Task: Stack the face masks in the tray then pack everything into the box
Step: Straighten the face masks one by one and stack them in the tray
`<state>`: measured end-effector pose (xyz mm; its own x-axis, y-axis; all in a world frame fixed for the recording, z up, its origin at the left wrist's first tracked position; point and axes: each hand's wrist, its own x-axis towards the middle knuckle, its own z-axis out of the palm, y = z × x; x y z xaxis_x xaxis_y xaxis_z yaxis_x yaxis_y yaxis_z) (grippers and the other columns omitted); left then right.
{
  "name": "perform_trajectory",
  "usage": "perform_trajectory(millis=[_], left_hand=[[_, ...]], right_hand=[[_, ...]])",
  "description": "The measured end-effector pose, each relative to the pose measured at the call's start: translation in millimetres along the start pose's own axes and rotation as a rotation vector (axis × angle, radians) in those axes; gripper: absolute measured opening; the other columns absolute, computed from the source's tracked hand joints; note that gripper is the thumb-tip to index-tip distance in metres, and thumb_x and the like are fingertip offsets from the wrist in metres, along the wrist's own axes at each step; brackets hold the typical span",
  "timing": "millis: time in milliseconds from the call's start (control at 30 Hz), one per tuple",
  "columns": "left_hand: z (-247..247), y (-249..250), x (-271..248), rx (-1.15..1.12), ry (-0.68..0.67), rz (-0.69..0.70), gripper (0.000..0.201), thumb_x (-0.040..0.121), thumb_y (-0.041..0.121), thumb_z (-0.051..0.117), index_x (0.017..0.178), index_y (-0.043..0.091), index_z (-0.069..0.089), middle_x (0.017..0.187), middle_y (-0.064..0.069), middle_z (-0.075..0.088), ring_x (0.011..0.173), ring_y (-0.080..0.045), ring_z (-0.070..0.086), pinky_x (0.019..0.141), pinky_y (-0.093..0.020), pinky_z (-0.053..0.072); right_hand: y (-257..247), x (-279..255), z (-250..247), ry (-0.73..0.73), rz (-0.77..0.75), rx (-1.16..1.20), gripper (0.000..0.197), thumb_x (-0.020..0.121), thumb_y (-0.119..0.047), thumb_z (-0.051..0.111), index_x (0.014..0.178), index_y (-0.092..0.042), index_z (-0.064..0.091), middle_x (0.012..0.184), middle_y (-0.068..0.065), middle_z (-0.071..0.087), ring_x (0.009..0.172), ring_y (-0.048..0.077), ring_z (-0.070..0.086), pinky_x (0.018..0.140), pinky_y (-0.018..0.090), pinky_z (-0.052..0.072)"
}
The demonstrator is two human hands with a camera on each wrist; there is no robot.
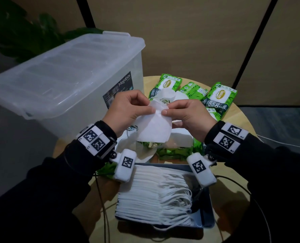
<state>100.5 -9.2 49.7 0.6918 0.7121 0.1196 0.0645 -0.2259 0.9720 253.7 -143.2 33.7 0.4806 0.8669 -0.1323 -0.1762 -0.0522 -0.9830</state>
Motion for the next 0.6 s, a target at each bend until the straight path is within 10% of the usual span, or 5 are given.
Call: perform_trajectory(millis=[200, 600], left_hand=[[-0.6, 3.1, -1.1, -0.078, 0.002, -0.047, 0.034, 0.072, -0.005, 0.086, 0.099, 0.013, 0.076, 0.079, -0.009, 0.072, 0.078, -0.024, 0.069, 0.083, -0.040, 0.060], [-0.1, -2.9, 1.2, -0.046, -0.002, -0.059, 0.018, 0.074, -0.003, 0.085, 0.085, 0.011, 0.080, 0.083, -0.005, 0.078, 0.077, -0.017, 0.071, 0.073, -0.031, 0.058]], right_hand=[[-1.8, -2.4, 0.4, 0.014, -0.023, -0.026, 0.011, 0.084, 0.001, 0.078, 0.094, 0.005, 0.075, 0.091, 0.014, 0.077, 0.079, 0.026, 0.072, 0.082, 0.052, 0.061], [-1.2, -4.4, -0.2, 0.032, -0.019, -0.080, 0.019, 0.087, -0.002, 0.077, 0.102, 0.009, 0.074, 0.088, 0.017, 0.074, 0.070, 0.023, 0.070, 0.070, 0.043, 0.063]])
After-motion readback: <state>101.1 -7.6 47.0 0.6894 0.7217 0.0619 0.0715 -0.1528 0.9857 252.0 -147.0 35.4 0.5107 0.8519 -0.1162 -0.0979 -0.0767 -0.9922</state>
